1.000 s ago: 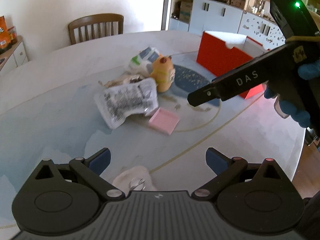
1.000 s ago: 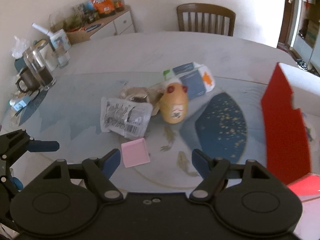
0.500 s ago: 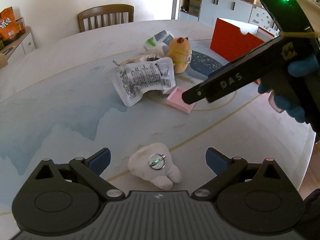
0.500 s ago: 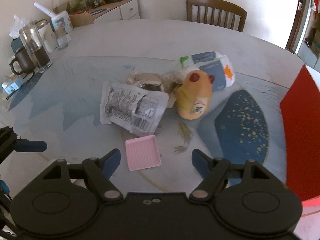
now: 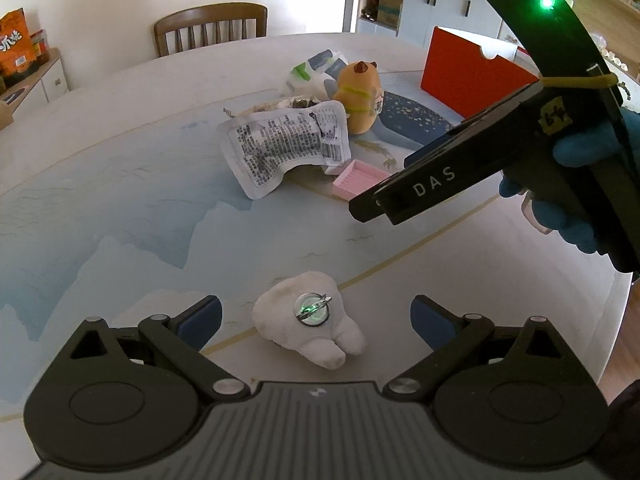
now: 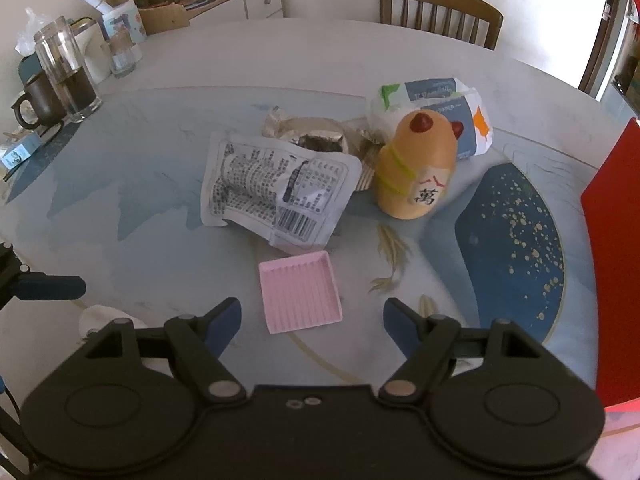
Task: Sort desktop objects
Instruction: 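Grasp the white plush with the left tool while the right tool grasps the pink tray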
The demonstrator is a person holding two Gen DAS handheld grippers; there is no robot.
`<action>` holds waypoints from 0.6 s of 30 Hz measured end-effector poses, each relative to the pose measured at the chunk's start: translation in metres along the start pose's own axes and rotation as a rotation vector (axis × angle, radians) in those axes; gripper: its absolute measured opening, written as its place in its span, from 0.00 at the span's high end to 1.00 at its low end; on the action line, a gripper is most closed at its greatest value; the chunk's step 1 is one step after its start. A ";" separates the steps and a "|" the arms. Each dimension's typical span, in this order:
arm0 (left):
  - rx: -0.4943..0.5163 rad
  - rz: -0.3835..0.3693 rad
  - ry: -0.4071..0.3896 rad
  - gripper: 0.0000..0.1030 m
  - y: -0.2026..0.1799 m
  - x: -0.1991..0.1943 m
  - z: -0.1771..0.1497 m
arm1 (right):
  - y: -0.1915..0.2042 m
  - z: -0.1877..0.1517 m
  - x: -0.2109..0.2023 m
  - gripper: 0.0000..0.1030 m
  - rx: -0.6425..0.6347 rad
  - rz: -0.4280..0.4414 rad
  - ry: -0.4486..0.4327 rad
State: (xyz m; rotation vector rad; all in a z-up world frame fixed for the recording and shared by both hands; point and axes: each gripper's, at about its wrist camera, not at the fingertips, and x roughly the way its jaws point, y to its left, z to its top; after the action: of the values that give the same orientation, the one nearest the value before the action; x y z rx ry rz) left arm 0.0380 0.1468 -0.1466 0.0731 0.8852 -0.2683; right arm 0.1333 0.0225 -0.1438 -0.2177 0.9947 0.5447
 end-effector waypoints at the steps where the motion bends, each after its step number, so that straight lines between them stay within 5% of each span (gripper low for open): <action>1: -0.001 0.001 0.003 0.02 0.000 0.001 0.000 | 0.001 0.000 0.001 0.24 -0.005 -0.001 0.002; 14: -0.007 0.014 0.025 0.27 0.001 0.004 -0.004 | 0.009 0.002 0.007 0.26 -0.053 -0.027 -0.018; 18: -0.002 0.014 0.023 0.38 0.000 0.004 -0.004 | 0.008 0.003 0.005 0.43 -0.053 -0.026 -0.027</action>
State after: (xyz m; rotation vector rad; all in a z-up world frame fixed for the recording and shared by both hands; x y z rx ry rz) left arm 0.0377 0.1469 -0.1518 0.0809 0.9070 -0.2542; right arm 0.1333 0.0326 -0.1461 -0.2691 0.9506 0.5494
